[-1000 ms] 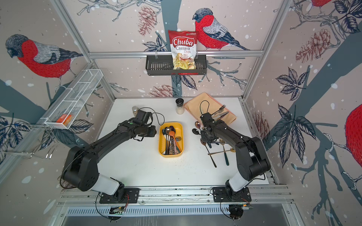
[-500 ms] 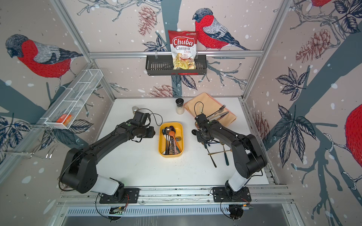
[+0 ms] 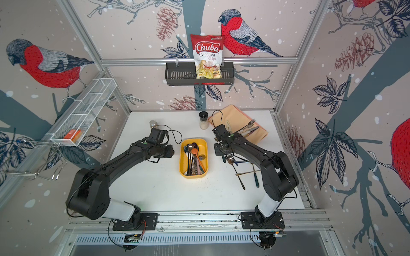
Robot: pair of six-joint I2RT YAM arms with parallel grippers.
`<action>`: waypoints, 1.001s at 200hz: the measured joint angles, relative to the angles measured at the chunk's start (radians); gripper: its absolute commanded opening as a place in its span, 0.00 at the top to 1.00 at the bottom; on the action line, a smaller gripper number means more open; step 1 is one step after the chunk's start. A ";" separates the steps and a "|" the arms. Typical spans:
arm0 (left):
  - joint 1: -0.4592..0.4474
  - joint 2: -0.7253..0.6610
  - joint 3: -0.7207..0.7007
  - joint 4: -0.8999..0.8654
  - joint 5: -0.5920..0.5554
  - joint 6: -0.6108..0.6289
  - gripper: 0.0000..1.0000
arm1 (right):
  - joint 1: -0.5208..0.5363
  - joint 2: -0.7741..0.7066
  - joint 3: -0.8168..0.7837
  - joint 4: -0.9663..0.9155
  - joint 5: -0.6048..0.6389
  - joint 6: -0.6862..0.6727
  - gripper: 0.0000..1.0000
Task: Put the spoon into the storage box
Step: Pick up the spoon from the center of the board, then place the spoon in the storage box.
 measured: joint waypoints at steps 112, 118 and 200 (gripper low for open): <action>0.039 -0.029 -0.109 0.064 0.040 -0.055 0.50 | 0.190 0.235 0.244 0.010 -0.052 0.068 0.88; 0.041 -0.032 -0.111 0.067 0.040 -0.056 0.49 | 0.196 0.243 0.249 0.010 -0.054 0.070 0.88; 0.050 -0.041 -0.117 0.084 0.054 -0.074 0.44 | 0.244 0.290 0.259 0.013 -0.071 0.079 0.88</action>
